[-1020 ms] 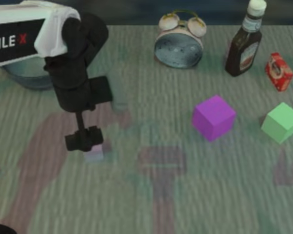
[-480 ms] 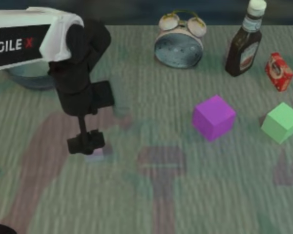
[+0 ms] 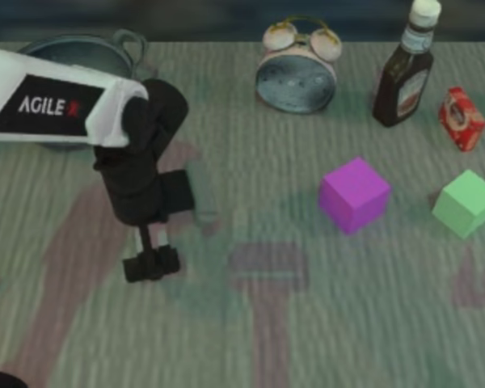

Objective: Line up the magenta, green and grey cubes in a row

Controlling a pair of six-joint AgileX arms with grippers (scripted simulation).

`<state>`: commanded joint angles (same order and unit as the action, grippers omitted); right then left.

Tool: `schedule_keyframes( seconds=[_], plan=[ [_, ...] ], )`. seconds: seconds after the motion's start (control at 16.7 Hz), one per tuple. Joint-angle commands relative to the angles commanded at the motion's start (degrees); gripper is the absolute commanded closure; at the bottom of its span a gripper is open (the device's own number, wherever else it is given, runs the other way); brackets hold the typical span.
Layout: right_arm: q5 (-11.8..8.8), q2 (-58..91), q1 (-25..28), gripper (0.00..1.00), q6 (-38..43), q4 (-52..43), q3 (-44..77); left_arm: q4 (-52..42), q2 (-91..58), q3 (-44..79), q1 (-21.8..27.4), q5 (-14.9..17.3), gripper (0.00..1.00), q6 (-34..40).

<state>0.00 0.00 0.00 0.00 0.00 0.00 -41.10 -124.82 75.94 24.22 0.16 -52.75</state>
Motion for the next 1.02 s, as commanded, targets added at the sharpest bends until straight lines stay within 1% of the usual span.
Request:
schedule_keyframes(
  seconds=[0.18,0.96,1.02],
  plan=[
    [0.0,0.0,0.0,0.0,0.0,0.0,0.0,0.05,-0.04,-0.03,0.0,0.0,0.0,0.0],
    [0.0,0.0,0.0,0.0,0.0,0.0,0.0,0.05,-0.04,-0.03,0.0,0.0,0.98,0.0],
    [0.0,0.0,0.0,0.0,0.0,0.0,0.0,0.05,-0.04,-0.03,0.0,0.0,1.0,0.0]
  ],
)
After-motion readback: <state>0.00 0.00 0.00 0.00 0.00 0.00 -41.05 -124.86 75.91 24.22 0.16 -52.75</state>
